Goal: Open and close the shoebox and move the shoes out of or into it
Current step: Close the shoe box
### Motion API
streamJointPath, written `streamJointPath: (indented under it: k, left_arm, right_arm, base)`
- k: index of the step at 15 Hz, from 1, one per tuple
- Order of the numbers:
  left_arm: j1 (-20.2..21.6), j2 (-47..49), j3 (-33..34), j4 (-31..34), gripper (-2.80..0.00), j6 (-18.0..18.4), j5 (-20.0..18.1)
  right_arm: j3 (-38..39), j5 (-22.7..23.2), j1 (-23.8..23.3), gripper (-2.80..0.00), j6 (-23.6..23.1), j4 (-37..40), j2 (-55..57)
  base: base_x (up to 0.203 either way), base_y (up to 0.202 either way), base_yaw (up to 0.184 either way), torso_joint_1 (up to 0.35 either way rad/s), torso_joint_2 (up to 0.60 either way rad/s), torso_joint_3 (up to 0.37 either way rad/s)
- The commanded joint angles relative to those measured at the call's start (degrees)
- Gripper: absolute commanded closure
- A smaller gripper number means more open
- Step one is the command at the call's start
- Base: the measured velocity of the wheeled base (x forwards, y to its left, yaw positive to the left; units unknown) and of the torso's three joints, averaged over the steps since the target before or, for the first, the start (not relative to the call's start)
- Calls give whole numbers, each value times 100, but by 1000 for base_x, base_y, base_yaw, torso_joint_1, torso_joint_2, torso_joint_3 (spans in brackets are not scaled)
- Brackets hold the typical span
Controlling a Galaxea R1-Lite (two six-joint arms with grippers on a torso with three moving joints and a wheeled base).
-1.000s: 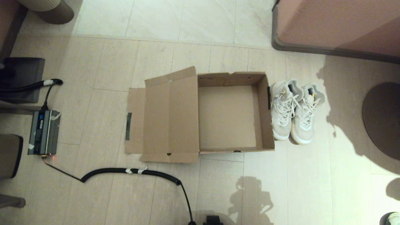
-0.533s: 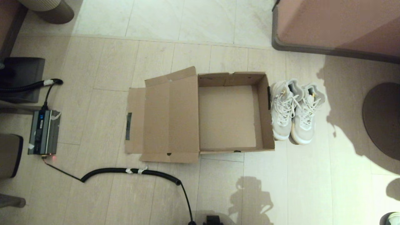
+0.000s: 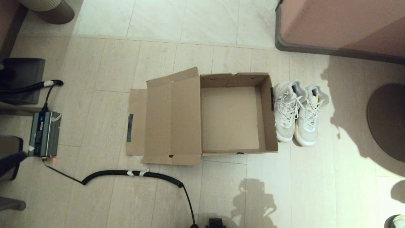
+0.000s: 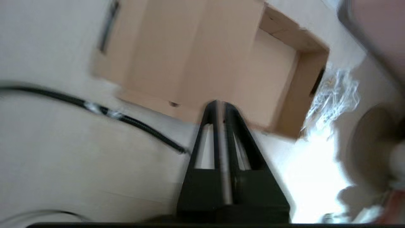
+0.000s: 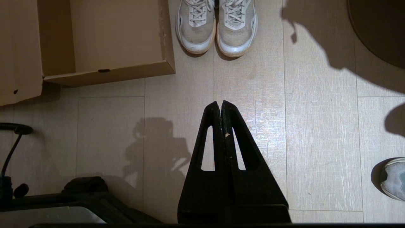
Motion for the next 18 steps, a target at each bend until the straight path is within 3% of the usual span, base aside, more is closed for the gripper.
streamJointPath:
  k: [1, 3, 5, 6, 7, 10, 13, 18]
  left_arm:
    - [261, 1993, -305, -497, -280, -615, -283]
    - [1050, 2986, -447, -1199, -280, -954, -962]
    - [2033, 3786, -638, -1604, -280, -1099, -2254]
    - [2330, 4167, -732, -1776, -280, -1077, -2907]
    - [2518, 4546, -801, -1997, -280, -962, -3314]
    - [2662, 5664, -932, -2744, -280, -442, -3673]
    - [2524, 6725, -1366, -3002, -280, -80, -3758]
    - [2228, 8449, -2641, -3950, -280, 114, -3943]
  right_arm:
    - [79, -1, 9, 0, 2, -3, 30]
    - [79, -1, 3, 0, 2, -3, 30]
    - [79, -1, 0, 0, 2, -3, 30]
    - [79, -1, 5, 0, 2, -3, 30]
    - [79, -1, 0, 0, 2, -3, 30]
    - [79, -1, 0, 0, 2, -3, 30]
    - [79, -1, 8, 0, 2, -3, 30]
    - [79, -1, 5, 0, 2, -3, 30]
  base:
    - [0, 0, 0, 0, 0, 0]
    - [0, 0, 0, 0, 0, 0]
    - [0, 0, 0, 0, 0, 0]
    - [0, 0, 0, 0, 0, 0]
    - [0, 0, 0, 0, 0, 0]
    - [0, 0, 0, 0, 0, 0]
    - [0, 0, 0, 0, 0, 0]
    - [0, 0, 0, 0, 0, 0]
